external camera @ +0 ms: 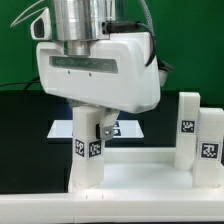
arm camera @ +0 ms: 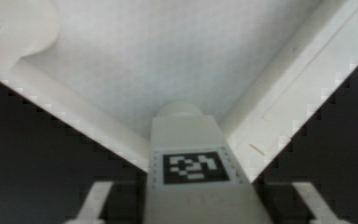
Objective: Assemble desk
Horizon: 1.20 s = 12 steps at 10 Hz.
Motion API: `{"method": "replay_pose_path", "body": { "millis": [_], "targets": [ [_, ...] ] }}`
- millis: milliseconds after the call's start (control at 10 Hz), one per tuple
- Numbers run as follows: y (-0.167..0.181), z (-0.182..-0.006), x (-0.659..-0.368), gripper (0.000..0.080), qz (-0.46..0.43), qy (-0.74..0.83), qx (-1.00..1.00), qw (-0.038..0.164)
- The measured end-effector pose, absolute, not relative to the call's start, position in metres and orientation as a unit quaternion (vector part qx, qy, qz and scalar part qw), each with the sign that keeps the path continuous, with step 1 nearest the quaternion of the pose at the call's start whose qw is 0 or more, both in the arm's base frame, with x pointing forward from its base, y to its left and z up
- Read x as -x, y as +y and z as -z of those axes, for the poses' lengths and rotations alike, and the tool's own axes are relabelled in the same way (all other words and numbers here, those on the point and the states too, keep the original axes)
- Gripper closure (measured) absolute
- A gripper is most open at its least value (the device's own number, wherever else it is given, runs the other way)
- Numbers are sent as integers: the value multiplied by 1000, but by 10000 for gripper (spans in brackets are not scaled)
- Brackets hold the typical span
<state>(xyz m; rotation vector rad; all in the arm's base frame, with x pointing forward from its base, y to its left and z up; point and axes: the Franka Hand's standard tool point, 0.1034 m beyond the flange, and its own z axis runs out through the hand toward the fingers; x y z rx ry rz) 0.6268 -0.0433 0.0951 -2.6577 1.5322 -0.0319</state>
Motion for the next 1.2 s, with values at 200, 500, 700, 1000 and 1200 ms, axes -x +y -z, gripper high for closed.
{"method": "replay_pose_path", "body": {
  "millis": [200,500,700,1000,1200],
  "targets": [
    [-40,-95,-626,506,-11,651,758,39],
    [-40,-94,-629,506,-28,813,578,70],
    [-41,-93,-630,506,-27,824,562,70],
    [-39,-94,-630,209,-14,726,685,70],
    [-39,-97,-625,162,-12,610,790,60]
  ]
}}
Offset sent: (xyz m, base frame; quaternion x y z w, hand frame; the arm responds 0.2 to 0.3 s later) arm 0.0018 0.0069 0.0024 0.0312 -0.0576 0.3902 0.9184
